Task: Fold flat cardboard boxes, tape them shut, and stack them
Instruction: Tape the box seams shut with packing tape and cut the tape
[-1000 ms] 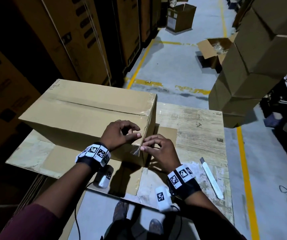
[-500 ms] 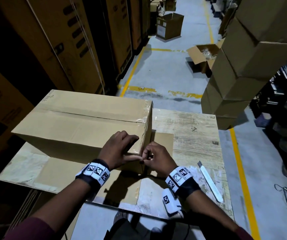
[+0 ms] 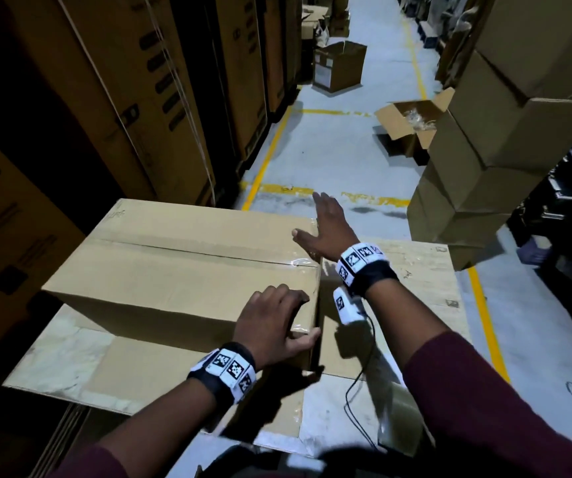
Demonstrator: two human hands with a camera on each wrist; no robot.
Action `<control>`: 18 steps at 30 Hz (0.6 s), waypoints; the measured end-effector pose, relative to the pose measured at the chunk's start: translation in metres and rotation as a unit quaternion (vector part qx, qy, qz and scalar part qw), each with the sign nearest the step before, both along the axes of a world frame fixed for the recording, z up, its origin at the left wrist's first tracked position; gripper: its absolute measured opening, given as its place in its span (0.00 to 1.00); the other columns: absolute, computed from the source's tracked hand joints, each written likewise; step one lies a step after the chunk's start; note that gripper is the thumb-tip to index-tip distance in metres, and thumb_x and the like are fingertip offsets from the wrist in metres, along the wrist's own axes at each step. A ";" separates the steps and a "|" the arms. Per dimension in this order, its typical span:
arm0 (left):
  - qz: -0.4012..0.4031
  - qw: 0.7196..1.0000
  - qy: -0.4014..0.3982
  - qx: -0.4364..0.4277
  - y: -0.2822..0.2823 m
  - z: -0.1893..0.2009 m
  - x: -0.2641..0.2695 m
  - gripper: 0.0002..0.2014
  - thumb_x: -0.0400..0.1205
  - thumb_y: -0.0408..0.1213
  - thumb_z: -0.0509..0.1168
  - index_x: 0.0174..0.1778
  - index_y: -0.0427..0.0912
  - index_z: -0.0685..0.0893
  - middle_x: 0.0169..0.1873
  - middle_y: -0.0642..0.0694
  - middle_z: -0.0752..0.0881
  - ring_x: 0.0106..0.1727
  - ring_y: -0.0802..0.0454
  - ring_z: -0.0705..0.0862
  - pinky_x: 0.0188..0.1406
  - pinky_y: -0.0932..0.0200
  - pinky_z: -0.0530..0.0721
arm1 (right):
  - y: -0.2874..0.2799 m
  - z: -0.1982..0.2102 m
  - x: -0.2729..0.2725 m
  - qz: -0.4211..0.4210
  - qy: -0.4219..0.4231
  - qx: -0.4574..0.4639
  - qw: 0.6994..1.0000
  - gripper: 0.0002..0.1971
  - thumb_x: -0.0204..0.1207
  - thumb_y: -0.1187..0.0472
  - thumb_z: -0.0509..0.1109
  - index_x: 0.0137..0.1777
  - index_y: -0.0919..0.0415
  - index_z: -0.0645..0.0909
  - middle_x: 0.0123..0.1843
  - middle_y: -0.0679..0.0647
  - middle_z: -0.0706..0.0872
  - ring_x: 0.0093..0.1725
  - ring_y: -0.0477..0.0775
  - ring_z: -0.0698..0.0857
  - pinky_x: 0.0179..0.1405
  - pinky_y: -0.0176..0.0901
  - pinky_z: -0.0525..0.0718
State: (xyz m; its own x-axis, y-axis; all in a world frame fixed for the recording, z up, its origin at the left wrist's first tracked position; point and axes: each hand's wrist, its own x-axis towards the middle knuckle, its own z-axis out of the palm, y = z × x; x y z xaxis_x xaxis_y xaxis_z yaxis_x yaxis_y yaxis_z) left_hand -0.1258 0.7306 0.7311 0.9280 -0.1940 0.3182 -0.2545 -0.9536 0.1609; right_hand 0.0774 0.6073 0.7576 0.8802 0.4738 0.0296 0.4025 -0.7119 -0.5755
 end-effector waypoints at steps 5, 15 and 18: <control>-0.061 0.998 -0.004 0.013 0.032 0.001 0.009 0.25 0.71 0.65 0.67 0.56 0.50 0.82 0.40 0.50 0.79 0.40 0.48 0.79 0.36 0.54 0.77 | 0.018 -0.015 0.009 -0.042 0.043 -0.035 0.998 0.37 0.81 0.34 0.66 0.82 0.58 0.69 0.75 0.65 0.74 0.78 0.67 0.70 0.73 0.56 0.72; -0.141 0.988 -0.051 -0.048 0.168 -0.011 -0.004 0.19 0.71 0.53 0.68 0.55 0.50 0.88 0.47 0.45 0.82 0.48 0.41 0.80 0.53 0.47 0.73 | -0.003 -0.040 -0.078 -0.134 0.098 0.197 0.966 0.18 0.88 0.59 0.64 0.76 0.52 0.80 0.72 0.48 0.84 0.73 0.50 0.81 0.76 0.51 0.76; -0.128 0.984 -0.068 -0.099 0.210 -0.016 -0.012 0.16 0.73 0.45 0.64 0.56 0.47 0.87 0.50 0.41 0.81 0.52 0.37 0.80 0.64 0.35 0.72 | 0.002 -0.035 -0.104 -0.096 0.113 0.207 0.967 0.24 0.83 0.71 0.67 0.72 0.45 0.83 0.60 0.39 0.88 0.61 0.28 0.84 0.65 0.28 0.80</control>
